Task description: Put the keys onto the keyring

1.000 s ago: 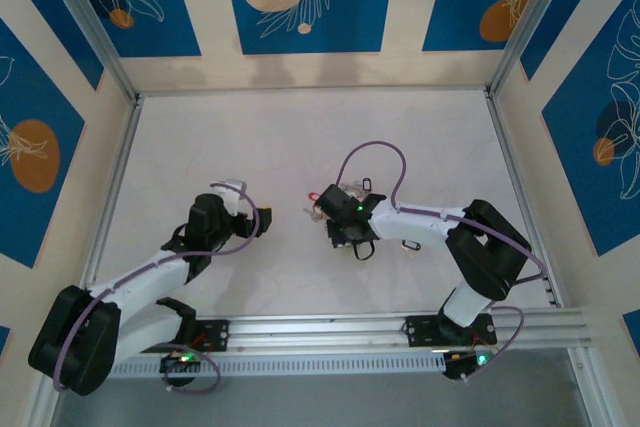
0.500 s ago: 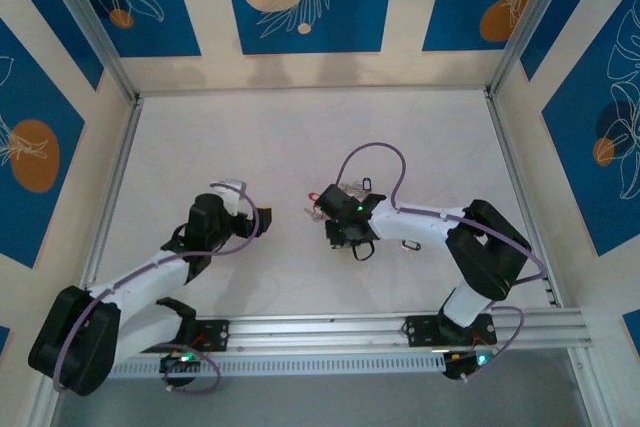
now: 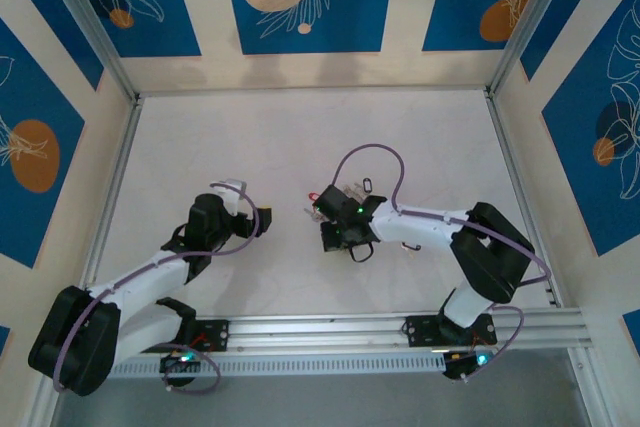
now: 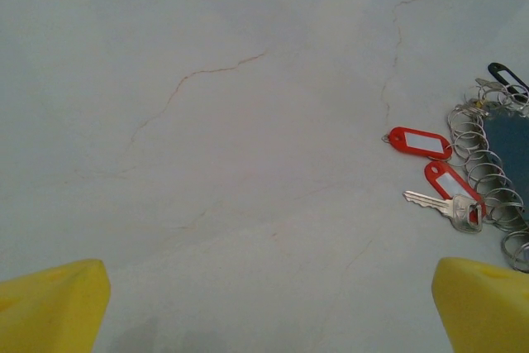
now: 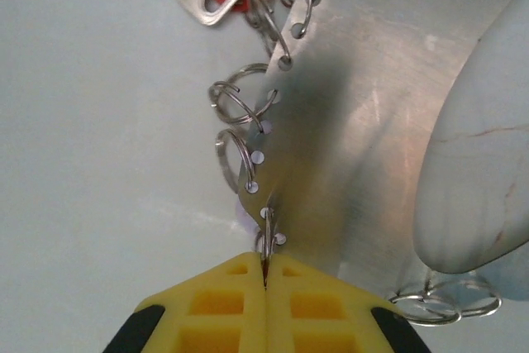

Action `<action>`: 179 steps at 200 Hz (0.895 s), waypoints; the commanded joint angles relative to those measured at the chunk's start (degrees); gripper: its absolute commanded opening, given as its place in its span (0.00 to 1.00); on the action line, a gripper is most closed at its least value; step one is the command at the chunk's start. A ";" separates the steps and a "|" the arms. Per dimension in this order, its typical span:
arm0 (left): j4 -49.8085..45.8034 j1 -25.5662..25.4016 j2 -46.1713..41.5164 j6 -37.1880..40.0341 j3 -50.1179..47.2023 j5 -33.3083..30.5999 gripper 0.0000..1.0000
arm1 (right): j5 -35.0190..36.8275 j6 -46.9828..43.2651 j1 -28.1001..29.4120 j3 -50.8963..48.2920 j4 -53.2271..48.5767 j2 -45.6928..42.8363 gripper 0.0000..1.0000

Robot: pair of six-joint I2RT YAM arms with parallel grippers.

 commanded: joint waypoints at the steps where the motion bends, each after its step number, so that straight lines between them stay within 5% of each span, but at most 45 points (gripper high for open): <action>1: 1.29 0.72 -1.19 -0.24 -0.25 -0.25 1.00 | -3.49 -1.72 0.50 -1.20 -0.24 -4.04 0.07; 49: 1.11 0.68 -0.92 -0.14 -0.01 -0.12 1.00 | -5.30 -3.00 -0.29 -8.49 -0.27 -11.07 0.07; 116: 1.09 0.66 -0.87 0.23 0.18 0.86 1.00 | -16.57 -11.96 -4.02 -12.93 1.27 -20.15 0.01; 179: 1.82 0.72 -2.46 0.26 -0.97 1.11 1.00 | -20.59 -15.20 -9.43 -15.66 4.48 -20.52 0.01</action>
